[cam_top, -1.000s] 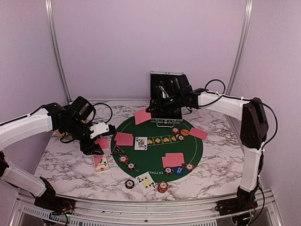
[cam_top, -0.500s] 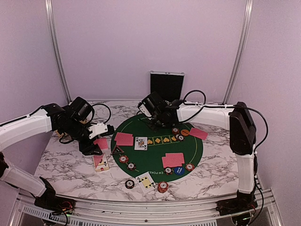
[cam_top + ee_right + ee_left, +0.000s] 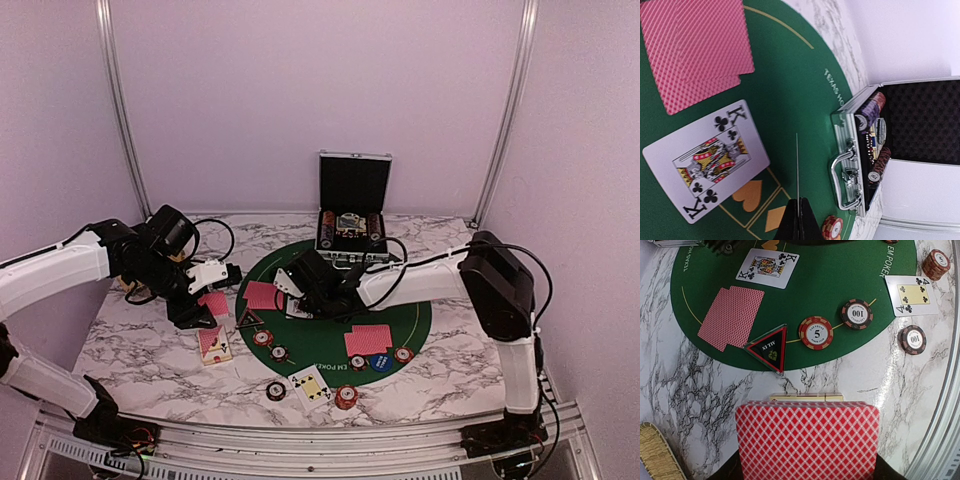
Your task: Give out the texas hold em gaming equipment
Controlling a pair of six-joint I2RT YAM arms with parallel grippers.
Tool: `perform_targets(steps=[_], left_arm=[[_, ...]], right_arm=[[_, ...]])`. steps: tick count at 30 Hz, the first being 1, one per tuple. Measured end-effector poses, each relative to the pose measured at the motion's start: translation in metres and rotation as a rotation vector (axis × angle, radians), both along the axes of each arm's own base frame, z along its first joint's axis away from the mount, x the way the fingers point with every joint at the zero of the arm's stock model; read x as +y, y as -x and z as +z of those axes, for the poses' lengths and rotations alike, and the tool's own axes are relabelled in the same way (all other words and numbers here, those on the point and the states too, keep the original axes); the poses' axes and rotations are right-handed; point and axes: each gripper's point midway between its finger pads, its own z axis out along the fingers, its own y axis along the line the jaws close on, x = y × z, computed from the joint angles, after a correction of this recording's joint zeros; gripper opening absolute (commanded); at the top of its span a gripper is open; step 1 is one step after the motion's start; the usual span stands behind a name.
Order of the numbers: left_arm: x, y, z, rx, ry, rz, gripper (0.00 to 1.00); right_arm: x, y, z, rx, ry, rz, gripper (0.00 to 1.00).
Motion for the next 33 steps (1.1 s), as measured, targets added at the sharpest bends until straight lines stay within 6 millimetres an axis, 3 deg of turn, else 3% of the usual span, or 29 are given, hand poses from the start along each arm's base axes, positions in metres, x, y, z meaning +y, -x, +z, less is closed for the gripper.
perform_targets(steps=[5,9,16,20,27,33], left_arm=[[0.000,0.000,0.000,0.001,0.000,0.001,0.00],[0.000,0.000,0.000,0.001,0.000,0.001,0.00],[0.000,0.000,0.000,0.001,0.000,0.002,0.00],[0.000,0.000,0.000,0.001,0.000,0.002,0.00],[0.000,0.000,0.000,0.003,0.003,0.000,0.00],[-0.001,0.001,0.000,0.005,0.006,-0.001,0.00]], right_arm=[[0.000,0.018,-0.035,0.022,0.082,0.071,0.00],[0.001,0.029,-0.048,0.051,0.096,0.110,0.00],[0.014,0.042,-0.058,0.133,0.044,0.184,0.30],[0.020,0.048,-0.054,0.168,0.006,0.212,0.46],[0.018,0.053,-0.048,0.219,-0.028,0.215,0.67],[0.011,0.053,-0.025,0.277,-0.123,0.187,0.75]])
